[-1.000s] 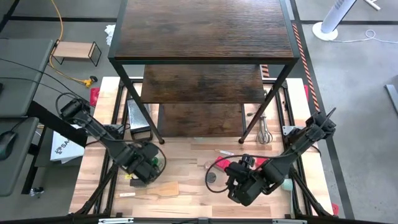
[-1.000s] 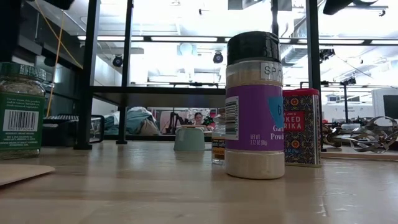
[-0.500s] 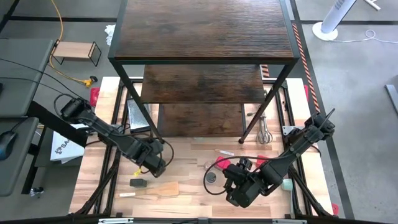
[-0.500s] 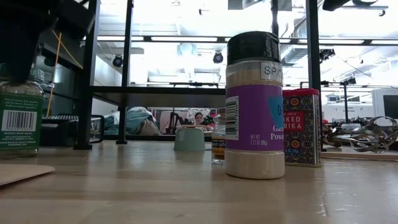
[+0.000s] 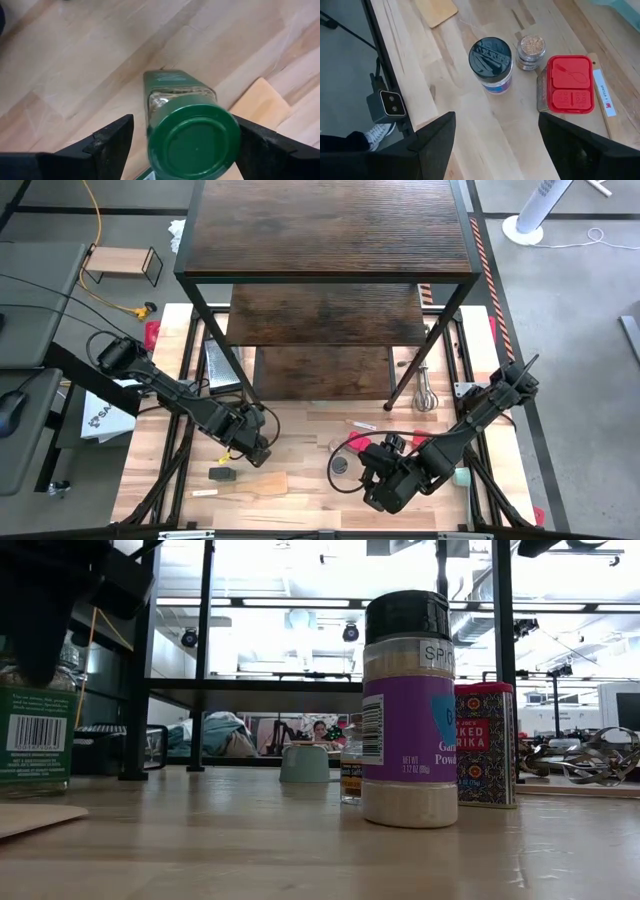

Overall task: Shelf spices
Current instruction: Put the green seasoning bottle onto the shelf

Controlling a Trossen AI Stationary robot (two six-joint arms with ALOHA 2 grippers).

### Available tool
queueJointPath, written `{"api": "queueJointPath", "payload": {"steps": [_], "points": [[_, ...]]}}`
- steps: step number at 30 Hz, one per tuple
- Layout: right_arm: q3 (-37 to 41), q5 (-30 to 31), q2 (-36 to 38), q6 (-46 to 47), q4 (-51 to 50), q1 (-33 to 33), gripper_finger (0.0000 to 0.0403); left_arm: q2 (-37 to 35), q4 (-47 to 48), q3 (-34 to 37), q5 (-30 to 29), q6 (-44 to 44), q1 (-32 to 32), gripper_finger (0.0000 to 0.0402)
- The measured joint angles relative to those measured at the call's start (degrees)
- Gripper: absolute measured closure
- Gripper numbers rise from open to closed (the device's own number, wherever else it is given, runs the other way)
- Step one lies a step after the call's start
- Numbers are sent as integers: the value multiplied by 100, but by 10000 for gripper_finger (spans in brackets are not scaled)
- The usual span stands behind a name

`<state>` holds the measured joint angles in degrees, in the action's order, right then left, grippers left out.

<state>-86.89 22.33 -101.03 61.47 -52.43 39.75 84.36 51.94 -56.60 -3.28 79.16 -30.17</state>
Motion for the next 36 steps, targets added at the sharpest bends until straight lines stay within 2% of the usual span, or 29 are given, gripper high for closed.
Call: {"api": "queueJointPath", "payload": {"steps": [5, 15, 30, 36], "points": [[0, 11, 0, -8, -2, -2, 121, 7, -152, 0, -33, 181, -24, 121], [0, 16, 0, 0, -4, -2, 121, 306, -251, 4, -51, 503, -189, 122], [0, 160, 7, 0, -7, -2, 121, 341, -382, 4, -526, 1218, -341, 122], [0, 160, 7, 2, -8, -2, 121, 341, -528, 4, -1835, 2132, -1009, 122]]}}
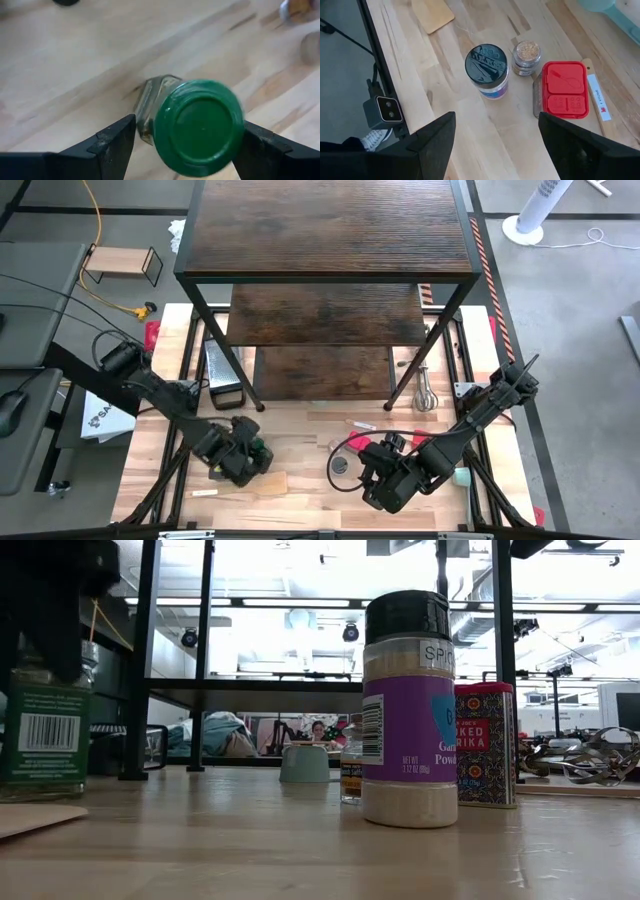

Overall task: Shelf spices
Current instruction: Put the green seasoning bottle onto the shelf

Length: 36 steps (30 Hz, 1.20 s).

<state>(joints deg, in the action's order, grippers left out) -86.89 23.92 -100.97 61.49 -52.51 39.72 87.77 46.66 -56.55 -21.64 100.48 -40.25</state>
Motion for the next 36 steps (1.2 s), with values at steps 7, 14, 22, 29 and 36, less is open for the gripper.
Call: {"api": "queueJointPath", "payload": {"steps": [7, 14, 22, 29, 36], "points": [[0, 87, 2, -2, -44, -9, 121, 138, 216, 0, -1180, 711, -731, 122], [0, 92, 2, -2, -65, -36, 121, 774, -46, 0, -1242, 628, -1282, 122], [0, -51, 2, 7, -59, -36, 121, 1276, -35, -7, -1649, 393, -1467, 122], [0, -61, 2, 301, -41, -37, 121, 1463, -16, -2, -1901, -86, -1398, 122], [0, -61, 2, 302, 57, -74, 121, 1456, -36, 0, -2470, -394, -1264, 122]]}}
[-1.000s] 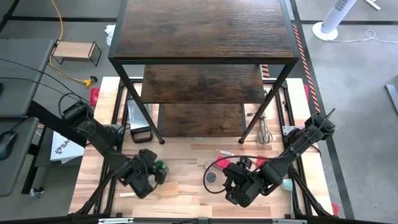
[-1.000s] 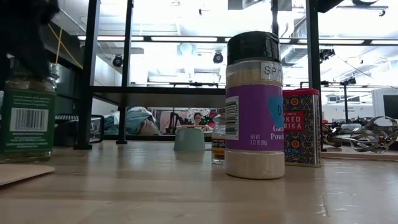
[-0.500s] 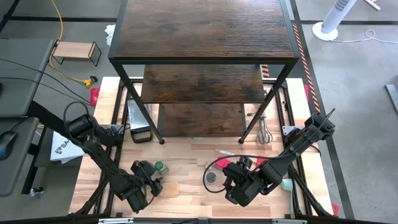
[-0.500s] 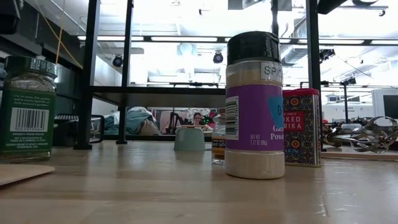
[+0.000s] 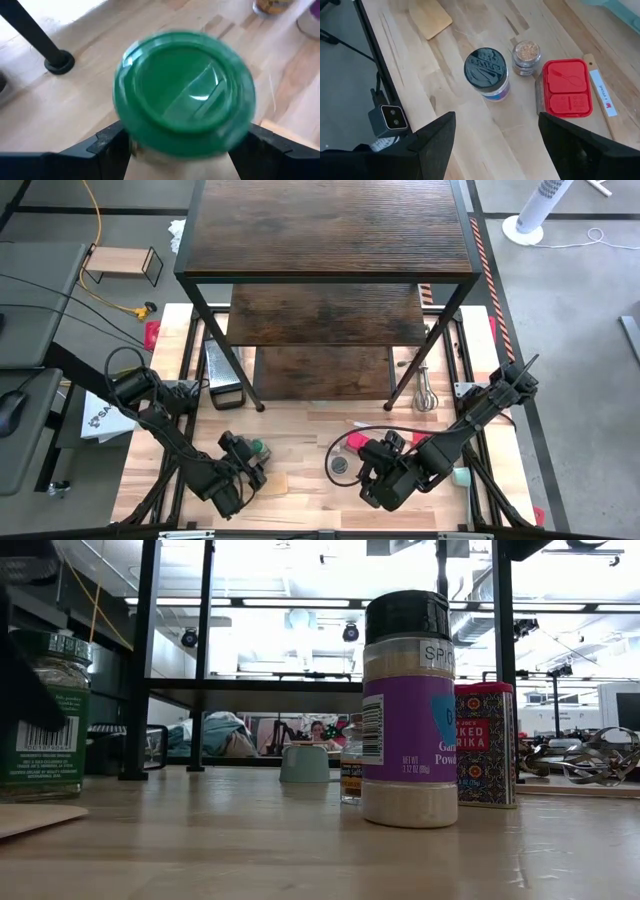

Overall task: Shelf spices
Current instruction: Put the green seasoning bottle onto the shelf

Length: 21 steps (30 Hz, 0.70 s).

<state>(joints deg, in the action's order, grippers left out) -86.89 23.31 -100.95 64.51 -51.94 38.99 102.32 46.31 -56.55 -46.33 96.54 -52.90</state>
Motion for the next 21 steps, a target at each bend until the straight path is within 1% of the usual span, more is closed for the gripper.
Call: {"api": "queueJointPath", "payload": {"steps": [4, 6, 8, 11, 15, 17, 21], "points": [[0, 2, 0, 4, -2, -45, 121, 0, -193, 0, 21, 39, 80, 123], [0, 2, 0, 2, -2, -75, 121, 0, -300, 0, 37, -9, 84, 130], [0, 4, 0, 2, -2, -81, 121, 0, -360, 0, 122, 23, 117, 154], [0, -1, 0, -28, -4, -86, 121, -14, -379, -4, 310, 69, 166, 215], [0, -133, 0, -40, -10, -86, 121, -17, -432, -84, 232, 311, 167, 216], [0, -278, 6, -52, -52, -86, 121, -13, -434, -270, -35, 474, 163, 216], [2, -332, 156, -147, -61, -30, 121, -17, -451, -822, -983, 549, 210, 216]]}}
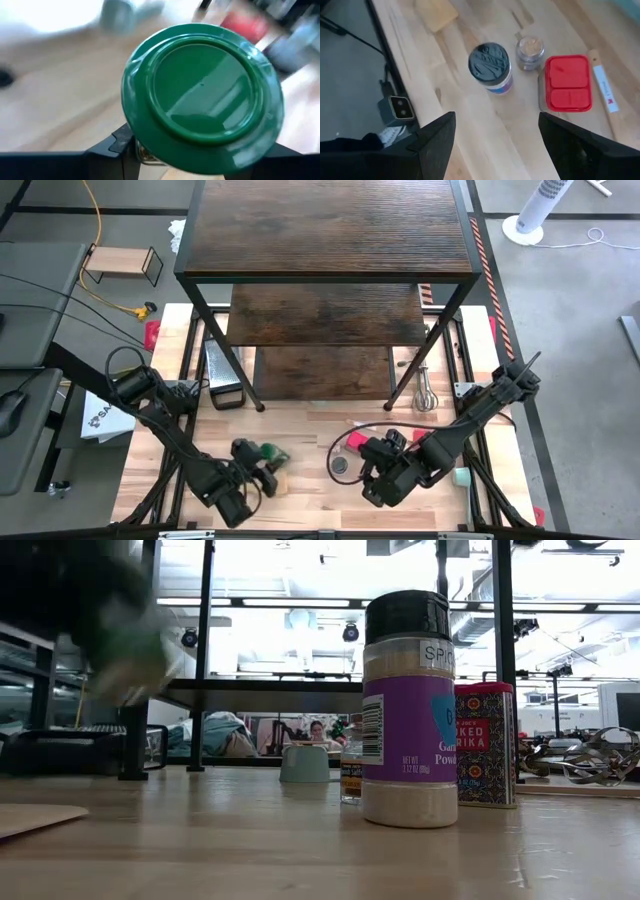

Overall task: Shelf spices
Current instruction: Put the green seasoning bottle onto the shelf

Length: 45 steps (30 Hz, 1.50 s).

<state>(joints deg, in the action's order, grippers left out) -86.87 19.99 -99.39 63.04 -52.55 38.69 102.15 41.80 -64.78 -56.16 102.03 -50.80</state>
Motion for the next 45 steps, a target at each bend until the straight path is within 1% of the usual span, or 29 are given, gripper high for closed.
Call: {"api": "queueJointPath", "payload": {"steps": [3, 6, 9, 11, 12, 15, 16, 17, 19, 21, 23, 25, 26, 27, 28, 30, 36, 40, 43, 45], "points": [[0, 250, 204, 24, -159, 127, 121, -1, 16, -511, -679, -355, 166, 216], [0, 687, 438, 337, -594, 283, 121, -4, 40, -1002, -1066, -1116, 470, 216], [-4, 1030, 618, 810, -1170, 425, 121, -13, 82, -1368, -1222, -1872, 900, 216], [-4, 1117, 653, 1079, -1508, 495, 121, -12, 356, -1499, -1132, -2024, 1231, 216], [-4, 1115, 663, 1169, -1638, 521, 121, -11, 563, -1540, -934, -1978, 1418, 216], [-4, 1111, 688, 1170, -1784, 598, 121, -4, 1318, -1705, 98, -1552, 1946, 216], [-4, 1115, 688, 1157, -1782, 613, 121, 2, 1560, -1789, 266, -1522, 2068, 216], [-4, 1123, 688, 1145, -1782, 614, 121, 4, 1749, -1878, 277, -1508, 2143, 216], [-4, 1125, 686, 1052, -1782, 615, 121, -4, 2087, -2055, 118, -1322, 2200, 216], [-4, 1132, 686, 1012, -1792, 608, 121, -7, 2703, -2181, 2, -863, 2218, 216], [-4, 1132, 686, 1002, -1802, 608, 121, 19, 3602, -2203, 125, -145, 2268, 216], [-4, 1130, 686, 966, -1804, 618, 121, 81, 4671, -2201, 474, 934, 2234, 216], [-4, 1126, 686, 891, -1804, 634, 121, 113, 4944, -2183, 564, 1454, 2165, 216], [-4, 1126, 686, 830, -1800, 644, 121, 108, 4840, -2096, 556, 1683, 2087, 216], [-4, 1126, 686, 758, -1799, 646, 121, 57, 4629, -1986, 420, 1775, 2030, 216], [-4, 1124, 686, 624, -1800, 646, 121, 74, 4287, -1871, 390, 1817, 2019, 216], [-4, 1139, 712, 478, -1714, 630, 121, 431, 4232, -1823, 452, 1858, 2234, 216], [-4, 1120, 727, 401, -1706, 593, 121, 443, 4209, -1866, 576, 1447, 2422, 216], [-4, 1129, 727, 399, -1693, 593, 121, 439, 4349, -2083, 728, 1057, 2529, 216], [-4, 1131, 727, 399, -1682, 593, 121, 407, 4497, -2261, 731, 794, 2616, 216]]}}
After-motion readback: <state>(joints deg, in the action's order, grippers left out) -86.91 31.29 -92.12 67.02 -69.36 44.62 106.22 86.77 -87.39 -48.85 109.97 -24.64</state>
